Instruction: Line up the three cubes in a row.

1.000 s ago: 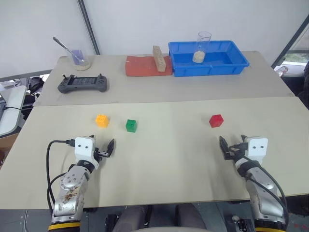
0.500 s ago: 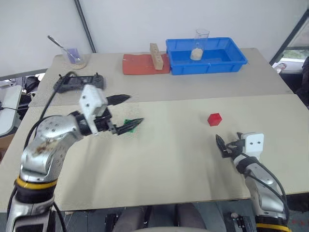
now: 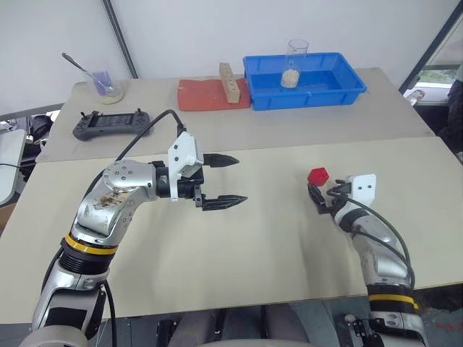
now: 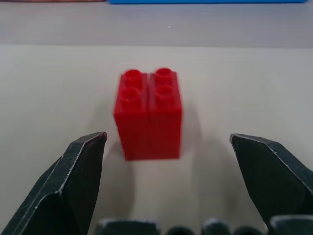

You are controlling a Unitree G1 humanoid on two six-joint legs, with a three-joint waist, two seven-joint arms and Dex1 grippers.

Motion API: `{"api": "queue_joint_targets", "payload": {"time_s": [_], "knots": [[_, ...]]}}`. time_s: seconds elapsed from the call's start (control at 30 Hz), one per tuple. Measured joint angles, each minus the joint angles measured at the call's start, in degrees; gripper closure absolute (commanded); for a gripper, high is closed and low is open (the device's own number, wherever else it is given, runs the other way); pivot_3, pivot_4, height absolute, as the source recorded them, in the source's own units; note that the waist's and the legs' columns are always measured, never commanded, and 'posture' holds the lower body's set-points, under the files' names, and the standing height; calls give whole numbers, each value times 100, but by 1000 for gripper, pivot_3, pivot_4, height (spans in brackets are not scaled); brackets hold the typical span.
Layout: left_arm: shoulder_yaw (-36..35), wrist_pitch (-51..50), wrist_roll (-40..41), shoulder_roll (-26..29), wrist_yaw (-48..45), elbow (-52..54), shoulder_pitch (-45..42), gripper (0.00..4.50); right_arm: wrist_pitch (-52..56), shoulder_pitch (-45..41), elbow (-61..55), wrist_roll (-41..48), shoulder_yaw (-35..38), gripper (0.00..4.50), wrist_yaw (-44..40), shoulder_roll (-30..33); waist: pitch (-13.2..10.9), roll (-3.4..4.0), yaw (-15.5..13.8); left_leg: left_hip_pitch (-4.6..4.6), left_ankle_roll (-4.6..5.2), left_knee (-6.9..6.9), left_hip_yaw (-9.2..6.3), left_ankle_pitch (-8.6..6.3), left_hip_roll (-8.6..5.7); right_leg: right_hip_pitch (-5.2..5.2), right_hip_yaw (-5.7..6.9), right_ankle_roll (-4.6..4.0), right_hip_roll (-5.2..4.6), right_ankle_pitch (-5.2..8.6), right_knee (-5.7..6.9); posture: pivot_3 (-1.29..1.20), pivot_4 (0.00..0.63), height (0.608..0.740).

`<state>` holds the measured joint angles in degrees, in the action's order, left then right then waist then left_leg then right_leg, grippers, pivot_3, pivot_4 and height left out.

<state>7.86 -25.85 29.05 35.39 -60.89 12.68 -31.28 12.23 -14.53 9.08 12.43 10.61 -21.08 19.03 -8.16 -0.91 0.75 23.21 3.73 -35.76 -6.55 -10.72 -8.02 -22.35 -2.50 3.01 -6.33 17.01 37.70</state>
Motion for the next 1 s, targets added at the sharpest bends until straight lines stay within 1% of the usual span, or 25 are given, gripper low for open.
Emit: {"api": "queue_joint_targets", "payload": {"time_s": [0.23,0.27,0.3,0.5,0.53,0.63,0.7,0.77,0.9,1.0], "knots": [[-1,146,-98,-2,-10,-4,4,16,-255,-380,478,-234,-149,0,59,-43,0,0,5,-1,0,-1,1,0,0,-2,-1,-1,1,-1,5,0,150,740],[-1,180,-115,-2,-10,-4,4,0,-293,-389,506,-260,-157,548,65,-43,0,0,5,-1,0,-2,1,0,0,-2,-1,-1,1,-1,5,0,150,740],[-1,193,-124,-2,-9,-5,4,0,-326,-389,520,-278,-162,792,72,-43,0,0,5,-1,0,-2,1,0,0,-1,-1,-2,0,-1,6,0,150,740],[-21,195,-130,-1,-10,-4,11,0,-459,-340,525,-311,-164,2910,72,-43,0,0,5,-1,0,-4,1,0,0,-3,-1,-2,0,-1,15,0,150,740],[-24,195,-130,0,-11,-4,12,0,-476,-330,524,-311,-161,3057,64,-43,0,0,5,-1,0,-4,1,0,0,-3,-1,-2,1,-1,16,0,150,740],[-26,197,-129,3,-53,-5,12,0,-473,-312,511,-276,-166,3054,-85,15,0,0,0,-1,0,-6,1,0,0,-4,-1,-2,1,-1,19,0,150,740],[-26,210,-129,53,-145,-15,12,0,-395,-253,395,-182,-281,3054,-499,210,-1,2,0,0,1,-7,1,0,-1,-5,-2,-2,0,-1,19,0,150,740],[-26,297,-130,153,-334,-51,54,0,-239,-217,162,36,-496,3054,-1209,480,-3,4,5,1,1,-7,2,0,-1,-5,-1,-2,1,-1,17,0,150,740],[-25,691,-191,334,-851,-250,312,0,-56,-217,-222,456,-1059,3054,-3037,1215,-3,5,26,0,4,-6,2,-2,1,-4,1,-1,0,-1,15,0,150,740],[-25,1031,-225,572,-1268,-333,676,0,-172,-349,-21,478,-1483,3054,-4351,1630,-4,5,22,0,6,-8,3,-4,1,-1,2,-2,-1,-1,2,0,150,740]]}}
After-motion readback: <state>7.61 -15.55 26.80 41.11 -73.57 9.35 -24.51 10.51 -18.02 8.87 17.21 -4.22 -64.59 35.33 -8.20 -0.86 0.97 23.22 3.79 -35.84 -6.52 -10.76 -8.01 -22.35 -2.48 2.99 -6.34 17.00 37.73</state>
